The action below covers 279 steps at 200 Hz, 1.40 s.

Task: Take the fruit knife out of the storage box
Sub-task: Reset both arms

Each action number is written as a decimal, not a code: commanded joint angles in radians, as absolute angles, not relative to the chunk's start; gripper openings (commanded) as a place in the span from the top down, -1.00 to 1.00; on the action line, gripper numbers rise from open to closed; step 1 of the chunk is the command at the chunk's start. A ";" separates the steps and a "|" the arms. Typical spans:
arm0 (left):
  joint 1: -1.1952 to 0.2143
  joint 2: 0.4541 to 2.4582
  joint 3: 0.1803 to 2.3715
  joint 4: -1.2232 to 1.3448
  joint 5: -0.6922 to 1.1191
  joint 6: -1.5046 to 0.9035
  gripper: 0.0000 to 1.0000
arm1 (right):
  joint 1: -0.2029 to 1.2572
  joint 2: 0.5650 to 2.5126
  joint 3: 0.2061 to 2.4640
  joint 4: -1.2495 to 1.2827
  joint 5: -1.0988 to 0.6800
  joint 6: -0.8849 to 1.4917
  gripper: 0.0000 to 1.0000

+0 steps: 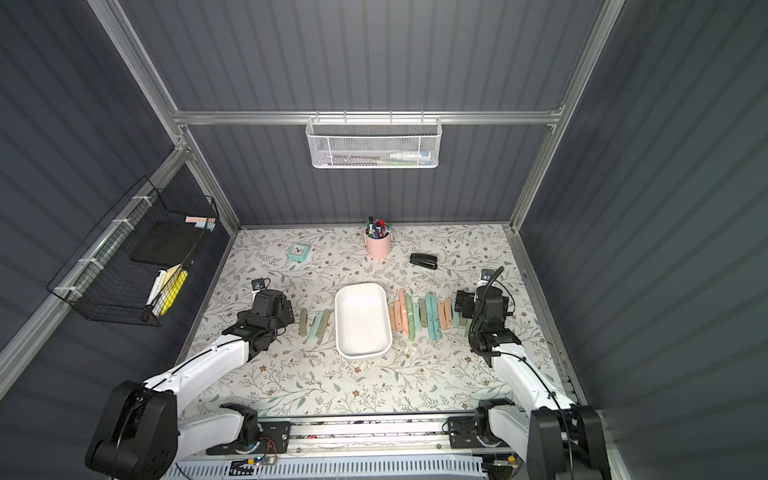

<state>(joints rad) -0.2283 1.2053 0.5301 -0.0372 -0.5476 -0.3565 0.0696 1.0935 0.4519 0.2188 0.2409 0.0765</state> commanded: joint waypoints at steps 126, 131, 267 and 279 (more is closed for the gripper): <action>-0.131 1.474 0.351 0.652 -0.504 -0.108 -0.99 | 0.035 1.337 0.425 0.603 0.206 0.074 -0.98; -0.127 1.482 0.351 0.662 -0.493 -0.106 -0.99 | 0.036 1.343 0.432 0.596 0.208 0.075 -0.98; -0.091 1.716 0.451 0.815 -0.328 -0.068 -0.99 | 0.032 1.513 0.427 0.768 0.206 0.050 -0.98; -0.091 1.700 0.461 0.765 -0.321 -0.086 -0.99 | 0.032 1.511 0.428 0.760 0.204 0.052 -0.98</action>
<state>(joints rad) -0.0898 1.7008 0.4381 0.8291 -0.3321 -0.0986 0.0360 1.5162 0.4091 0.7567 0.2096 0.0631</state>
